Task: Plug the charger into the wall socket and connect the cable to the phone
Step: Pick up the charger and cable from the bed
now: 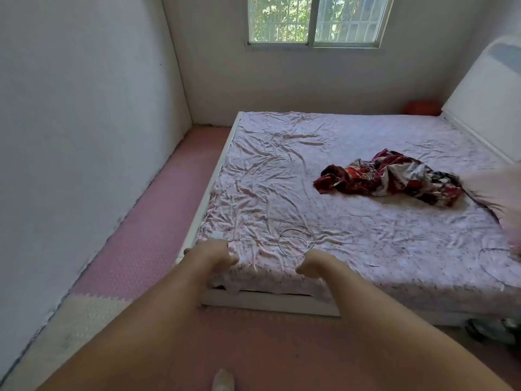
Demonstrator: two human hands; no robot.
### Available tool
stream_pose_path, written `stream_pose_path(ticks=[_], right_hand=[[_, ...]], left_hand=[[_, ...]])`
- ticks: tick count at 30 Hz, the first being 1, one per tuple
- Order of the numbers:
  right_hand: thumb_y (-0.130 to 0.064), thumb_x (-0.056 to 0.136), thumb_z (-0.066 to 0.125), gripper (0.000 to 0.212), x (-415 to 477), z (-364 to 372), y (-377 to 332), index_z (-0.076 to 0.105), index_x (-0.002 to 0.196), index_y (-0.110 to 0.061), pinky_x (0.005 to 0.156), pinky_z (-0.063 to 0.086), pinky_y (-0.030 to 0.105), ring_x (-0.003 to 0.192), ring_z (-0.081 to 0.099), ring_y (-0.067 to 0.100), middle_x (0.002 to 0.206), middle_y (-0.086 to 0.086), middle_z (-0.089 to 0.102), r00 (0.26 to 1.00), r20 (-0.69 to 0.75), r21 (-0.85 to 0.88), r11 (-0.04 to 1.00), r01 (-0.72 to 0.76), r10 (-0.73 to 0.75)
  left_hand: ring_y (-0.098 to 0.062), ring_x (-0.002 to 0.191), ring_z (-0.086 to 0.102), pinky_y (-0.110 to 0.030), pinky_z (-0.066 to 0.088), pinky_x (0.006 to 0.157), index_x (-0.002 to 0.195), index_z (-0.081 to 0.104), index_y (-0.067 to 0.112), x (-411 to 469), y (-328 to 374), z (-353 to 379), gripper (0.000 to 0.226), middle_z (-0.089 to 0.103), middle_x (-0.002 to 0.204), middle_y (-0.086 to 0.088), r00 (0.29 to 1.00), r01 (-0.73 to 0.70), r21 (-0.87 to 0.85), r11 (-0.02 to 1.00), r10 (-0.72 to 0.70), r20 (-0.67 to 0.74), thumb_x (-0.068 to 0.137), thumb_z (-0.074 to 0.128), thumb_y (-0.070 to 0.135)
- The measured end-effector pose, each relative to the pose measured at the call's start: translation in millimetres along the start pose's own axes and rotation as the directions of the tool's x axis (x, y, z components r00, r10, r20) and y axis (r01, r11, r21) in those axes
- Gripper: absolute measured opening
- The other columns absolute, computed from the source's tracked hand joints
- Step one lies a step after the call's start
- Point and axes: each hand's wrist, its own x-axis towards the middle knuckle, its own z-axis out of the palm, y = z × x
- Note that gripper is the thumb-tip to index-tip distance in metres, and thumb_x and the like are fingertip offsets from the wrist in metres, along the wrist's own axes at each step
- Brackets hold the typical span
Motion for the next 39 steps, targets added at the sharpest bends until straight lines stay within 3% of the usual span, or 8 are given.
stream_pose_path(ticks=[9,14,17,19,24,33,36,39], right_hand=[[-0.023,0.096,0.048,0.032,71,-24,-23,0.053,0.121,-0.002,0.081,0.045,0.037,0.095,0.052,0.029,0.131,0.017,0.057,0.999,0.023,0.028,0.999,-0.022,0.022],[-0.023,0.095,0.049,0.022,109,-47,-47,0.050,0.081,-0.006,0.070,0.042,0.035,0.073,0.051,0.026,0.082,0.009,0.053,0.997,0.026,0.068,0.995,-0.072,0.071],[-0.020,0.094,0.049,0.017,133,-69,-62,0.053,0.095,-0.003,0.060,0.036,0.031,0.062,0.043,0.021,0.072,0.006,0.049,0.994,0.009,0.090,0.989,-0.114,0.113],[-0.020,0.095,0.048,0.024,147,-83,-74,0.057,0.107,-0.001,0.057,0.036,0.029,0.062,0.045,0.020,0.074,0.007,0.054,0.995,0.008,0.100,0.990,-0.100,0.100],[-0.023,0.093,0.051,0.035,180,-102,-100,0.038,0.062,-0.013,0.049,0.028,0.028,0.056,0.038,0.021,0.065,0.005,0.040,0.987,0.014,0.139,0.978,-0.158,0.158],[-0.019,0.095,0.049,0.016,214,-118,-119,0.058,0.097,-0.006,0.065,0.043,0.029,0.079,0.050,0.025,0.095,0.011,0.059,0.979,0.064,0.151,0.968,-0.201,0.194],[-0.020,0.094,0.048,0.026,224,-125,-123,0.047,0.070,-0.009,0.056,0.036,0.028,0.058,0.040,0.020,0.071,0.007,0.046,0.977,0.070,0.131,0.969,-0.209,0.202],[-0.021,0.095,0.048,0.017,234,-132,-130,0.051,0.082,-0.010,0.065,0.040,0.032,0.065,0.043,0.020,0.077,0.006,0.047,0.976,0.074,0.122,0.969,-0.213,0.205]], left_hand=[[-0.033,0.137,0.040,-0.051,0.034,0.111,0.144,0.037,0.015,86,-6,-28,0.067,0.042,0.151,-0.011,0.997,-0.033,0.076,0.997,0.027,0.076,0.091,0.042,0.057],[-0.032,0.134,0.043,-0.047,0.038,0.110,0.145,0.037,0.013,150,-11,-65,0.069,0.042,0.151,-0.011,0.993,-0.102,0.123,0.987,0.093,0.075,0.092,0.042,0.057],[-0.033,0.136,0.041,-0.046,0.037,0.110,0.146,0.035,0.016,183,-12,-88,0.067,0.041,0.151,-0.012,0.990,-0.129,0.129,0.983,0.121,0.071,0.092,0.043,0.055],[-0.034,0.136,0.040,-0.046,0.037,0.109,0.146,0.035,0.017,204,-15,-102,0.066,0.040,0.152,-0.012,0.987,-0.148,0.116,0.982,0.139,0.077,0.093,0.043,0.054],[-0.034,0.138,0.038,-0.044,0.037,0.109,0.147,0.034,0.015,249,-27,-124,0.065,0.039,0.153,-0.012,0.979,-0.185,0.116,0.976,0.173,0.106,0.094,0.042,0.052],[-0.034,0.137,0.039,-0.047,0.038,0.110,0.146,0.035,0.015,304,-40,-139,0.066,0.040,0.152,-0.012,0.970,-0.215,0.106,0.971,0.200,0.142,0.093,0.044,0.053],[-0.033,0.137,0.039,-0.044,0.037,0.108,0.146,0.034,0.013,313,-42,-142,0.066,0.039,0.153,-0.012,0.967,-0.215,0.091,0.972,0.199,0.159,0.094,0.043,0.051],[-0.033,0.135,0.042,-0.044,0.039,0.108,0.144,0.038,0.012,320,-44,-144,0.065,0.042,0.151,-0.012,0.968,-0.201,0.072,0.977,0.187,0.167,0.094,0.044,0.052]])
